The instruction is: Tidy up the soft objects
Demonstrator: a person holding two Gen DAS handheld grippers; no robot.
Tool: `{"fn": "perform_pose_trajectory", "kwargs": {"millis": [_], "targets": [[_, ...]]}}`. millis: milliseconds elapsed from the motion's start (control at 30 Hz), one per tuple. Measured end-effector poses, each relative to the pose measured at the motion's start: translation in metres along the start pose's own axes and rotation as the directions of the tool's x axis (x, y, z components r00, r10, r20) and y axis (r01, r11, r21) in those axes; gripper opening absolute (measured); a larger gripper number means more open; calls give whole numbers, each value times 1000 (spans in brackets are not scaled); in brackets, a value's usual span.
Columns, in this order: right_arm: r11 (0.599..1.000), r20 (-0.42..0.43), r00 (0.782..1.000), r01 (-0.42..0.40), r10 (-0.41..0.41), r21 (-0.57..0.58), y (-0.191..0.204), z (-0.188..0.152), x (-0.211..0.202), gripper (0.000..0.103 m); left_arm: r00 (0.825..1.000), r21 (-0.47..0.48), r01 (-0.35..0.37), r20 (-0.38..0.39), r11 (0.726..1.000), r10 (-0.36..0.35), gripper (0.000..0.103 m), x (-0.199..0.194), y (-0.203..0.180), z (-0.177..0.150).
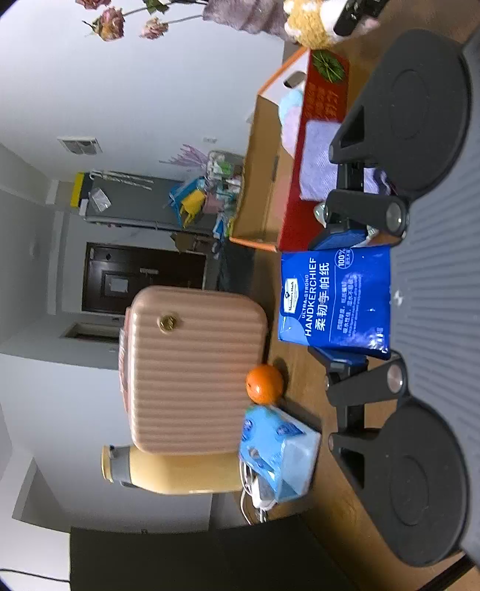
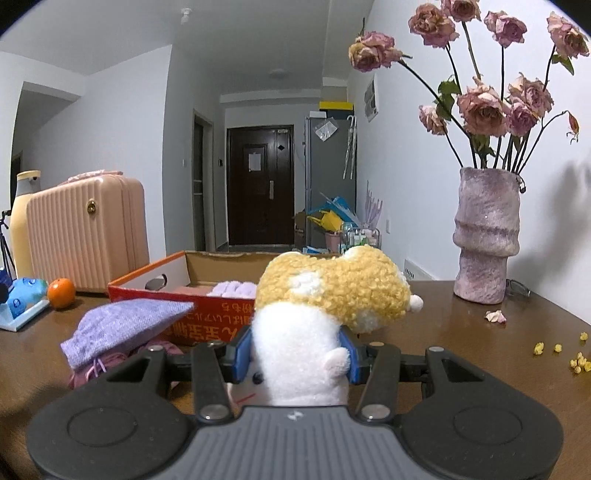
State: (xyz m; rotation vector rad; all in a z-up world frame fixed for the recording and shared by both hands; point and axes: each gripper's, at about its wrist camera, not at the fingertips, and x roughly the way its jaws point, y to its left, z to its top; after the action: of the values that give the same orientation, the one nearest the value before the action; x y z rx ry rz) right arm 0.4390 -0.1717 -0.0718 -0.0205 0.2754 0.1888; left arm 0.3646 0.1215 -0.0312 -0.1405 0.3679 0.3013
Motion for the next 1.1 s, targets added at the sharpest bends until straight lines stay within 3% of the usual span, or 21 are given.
{"fn": "perform_pose_trajectory", "kwargs": {"millis": [367, 1100], "targets": [[1000, 69, 998, -9, 11, -17, 16, 9, 10, 47, 998, 3, 56, 37, 998, -56, 52, 11, -33, 19], [999, 119, 992, -28, 30, -20, 28, 26, 55, 47, 990, -9, 115, 86, 993, -114, 52, 54, -69, 46]]}}
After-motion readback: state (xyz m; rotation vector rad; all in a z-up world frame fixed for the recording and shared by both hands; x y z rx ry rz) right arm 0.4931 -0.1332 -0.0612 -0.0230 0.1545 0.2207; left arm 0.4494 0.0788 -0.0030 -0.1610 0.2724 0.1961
